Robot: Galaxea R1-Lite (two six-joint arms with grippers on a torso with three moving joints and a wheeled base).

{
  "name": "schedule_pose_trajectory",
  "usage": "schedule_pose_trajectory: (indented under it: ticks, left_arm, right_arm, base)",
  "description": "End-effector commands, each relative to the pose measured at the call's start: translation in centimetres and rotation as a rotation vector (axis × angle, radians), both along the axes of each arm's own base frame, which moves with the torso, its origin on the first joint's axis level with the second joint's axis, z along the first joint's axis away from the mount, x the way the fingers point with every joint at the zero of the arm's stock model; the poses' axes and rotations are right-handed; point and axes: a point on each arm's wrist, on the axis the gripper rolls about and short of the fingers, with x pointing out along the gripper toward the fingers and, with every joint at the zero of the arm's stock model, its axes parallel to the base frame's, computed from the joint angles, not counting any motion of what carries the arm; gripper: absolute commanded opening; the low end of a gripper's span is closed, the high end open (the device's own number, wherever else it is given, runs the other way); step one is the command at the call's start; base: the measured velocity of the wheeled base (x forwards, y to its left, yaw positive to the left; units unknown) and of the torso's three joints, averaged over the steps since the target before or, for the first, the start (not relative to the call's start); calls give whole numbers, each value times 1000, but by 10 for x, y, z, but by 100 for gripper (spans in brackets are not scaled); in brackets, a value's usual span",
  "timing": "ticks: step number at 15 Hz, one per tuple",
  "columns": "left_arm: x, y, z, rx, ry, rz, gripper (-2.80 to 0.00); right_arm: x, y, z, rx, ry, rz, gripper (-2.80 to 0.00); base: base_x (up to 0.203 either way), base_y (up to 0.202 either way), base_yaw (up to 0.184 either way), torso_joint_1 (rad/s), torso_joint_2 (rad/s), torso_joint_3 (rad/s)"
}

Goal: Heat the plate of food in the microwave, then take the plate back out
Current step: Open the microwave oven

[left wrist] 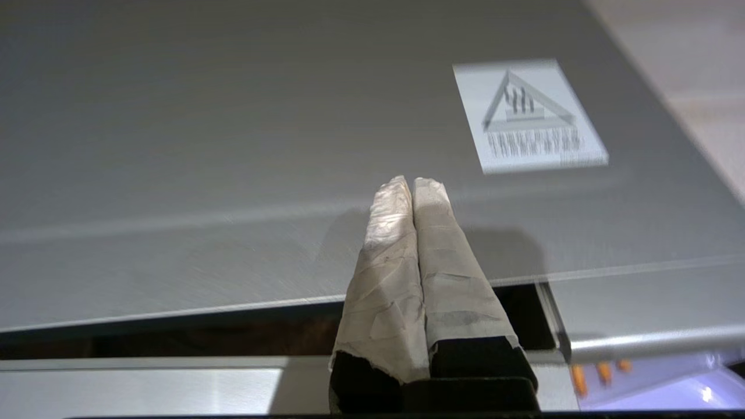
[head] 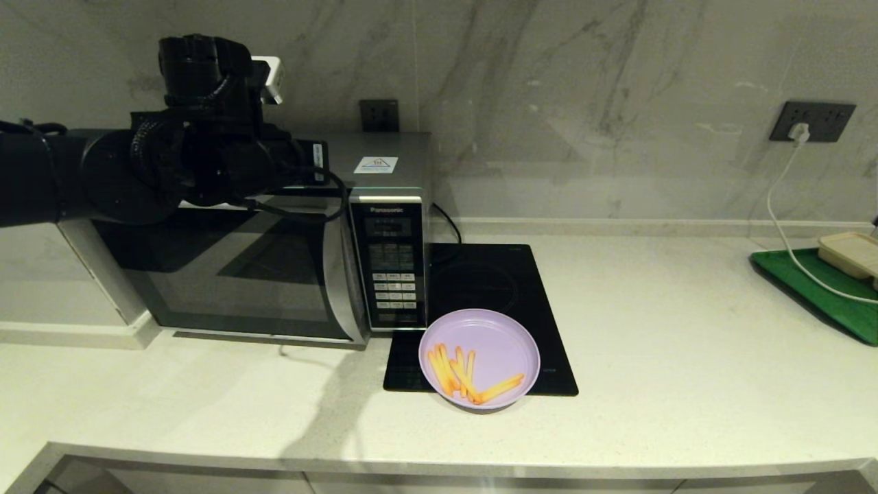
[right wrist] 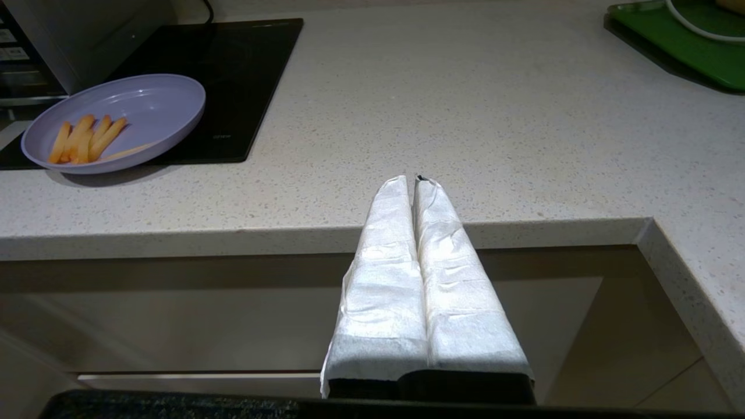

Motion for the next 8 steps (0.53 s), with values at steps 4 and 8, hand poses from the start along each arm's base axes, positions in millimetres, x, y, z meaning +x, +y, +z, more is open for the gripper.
schedule_pose_trajectory:
  ticks: [4,8]
  left_arm:
    - [-3,0,-6,-24,154,-37,-280]
    - [-3,0,-8,7,278,-28,-280]
  right_arm:
    - [0,0,0,1,0,0,-280]
    - [0,0,0,1,0,0,-280]
  base:
    - [0,0,0,0,0,0]
    - [0,0,0,0,0,0]
